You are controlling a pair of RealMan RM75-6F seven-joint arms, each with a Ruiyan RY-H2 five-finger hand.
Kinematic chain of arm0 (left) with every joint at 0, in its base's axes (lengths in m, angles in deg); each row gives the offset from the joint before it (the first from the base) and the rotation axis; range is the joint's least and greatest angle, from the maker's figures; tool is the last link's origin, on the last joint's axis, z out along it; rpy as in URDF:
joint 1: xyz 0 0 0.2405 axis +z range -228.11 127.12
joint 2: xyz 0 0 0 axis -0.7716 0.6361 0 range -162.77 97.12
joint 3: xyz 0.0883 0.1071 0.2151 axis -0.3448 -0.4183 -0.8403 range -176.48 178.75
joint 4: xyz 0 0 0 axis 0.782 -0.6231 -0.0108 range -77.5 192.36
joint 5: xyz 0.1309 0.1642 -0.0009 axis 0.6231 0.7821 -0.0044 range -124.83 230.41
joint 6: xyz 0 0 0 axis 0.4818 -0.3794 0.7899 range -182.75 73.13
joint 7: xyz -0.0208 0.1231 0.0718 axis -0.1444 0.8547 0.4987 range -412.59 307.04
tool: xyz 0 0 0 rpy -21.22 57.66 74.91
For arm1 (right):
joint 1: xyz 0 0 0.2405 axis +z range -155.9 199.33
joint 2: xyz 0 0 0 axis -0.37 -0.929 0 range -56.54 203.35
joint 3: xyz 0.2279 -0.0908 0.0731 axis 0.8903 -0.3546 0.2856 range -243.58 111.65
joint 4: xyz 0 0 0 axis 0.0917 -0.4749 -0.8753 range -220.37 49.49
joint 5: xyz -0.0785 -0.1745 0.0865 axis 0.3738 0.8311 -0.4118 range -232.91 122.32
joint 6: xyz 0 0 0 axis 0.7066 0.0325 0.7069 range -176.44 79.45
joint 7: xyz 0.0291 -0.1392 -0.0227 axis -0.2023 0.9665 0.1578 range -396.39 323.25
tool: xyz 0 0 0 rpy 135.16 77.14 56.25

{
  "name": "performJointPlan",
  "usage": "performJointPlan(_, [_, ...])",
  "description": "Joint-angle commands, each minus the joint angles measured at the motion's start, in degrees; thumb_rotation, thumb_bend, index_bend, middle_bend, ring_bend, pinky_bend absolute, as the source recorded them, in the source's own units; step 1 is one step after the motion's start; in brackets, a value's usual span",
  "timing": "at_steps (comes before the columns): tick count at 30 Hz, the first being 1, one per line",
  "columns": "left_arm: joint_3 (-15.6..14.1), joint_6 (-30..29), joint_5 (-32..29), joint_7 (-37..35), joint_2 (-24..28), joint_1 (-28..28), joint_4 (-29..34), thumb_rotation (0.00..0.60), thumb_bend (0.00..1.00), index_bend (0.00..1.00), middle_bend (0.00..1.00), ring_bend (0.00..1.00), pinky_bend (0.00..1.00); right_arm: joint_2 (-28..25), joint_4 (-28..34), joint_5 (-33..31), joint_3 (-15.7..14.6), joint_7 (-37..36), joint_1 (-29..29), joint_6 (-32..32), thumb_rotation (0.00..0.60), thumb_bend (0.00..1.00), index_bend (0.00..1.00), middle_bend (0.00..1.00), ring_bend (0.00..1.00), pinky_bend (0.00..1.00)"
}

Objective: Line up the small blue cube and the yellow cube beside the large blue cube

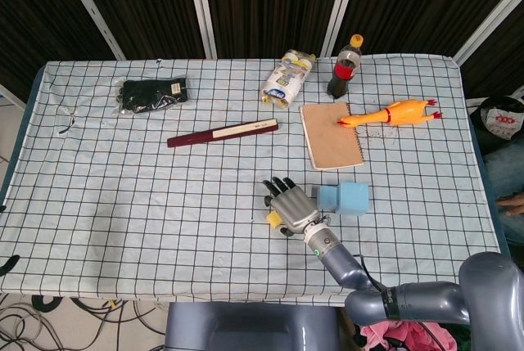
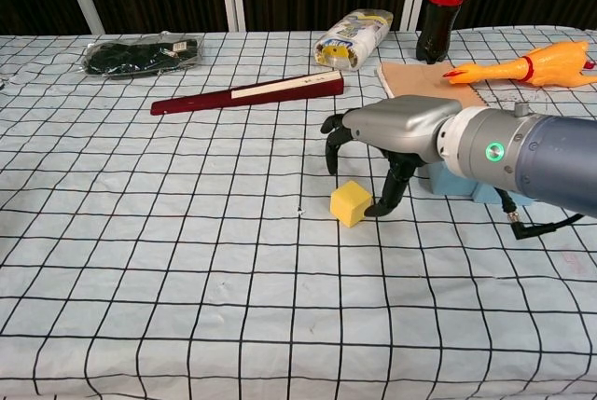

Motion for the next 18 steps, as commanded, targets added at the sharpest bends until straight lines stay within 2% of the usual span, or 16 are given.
performJointPlan(1, [0.0,0.0,0.0,0.0,0.0,0.0,0.0,0.600,0.01,0.21,0.06,0.00,0.00,0.6,-1.2,1.0,-0.2,-0.9,-0.5,-0.3,0.600,0.15,0.34,0.03,0.00,0.09])
performJointPlan(10, [0.0,0.0,-0.1,0.2,0.0,0.0,0.1,0.600,0.01,0.21,0.05,0.00,0.00,2.9,-5.5,5.7,0.0,-5.5,-2.0,-1.1,0.600,0.18,0.37,0.03,0.00,0.09])
performJointPlan(18, [0.1,0.0,-0.2,0.4,0.0,0.0,0.1,0.600,0.01,0.21,0.05,0.00,0.00,3.7,-7.1,8.3,-0.2,-7.0,-2.9,-1.6,0.600,0.21,0.39,0.03,0.00,0.09])
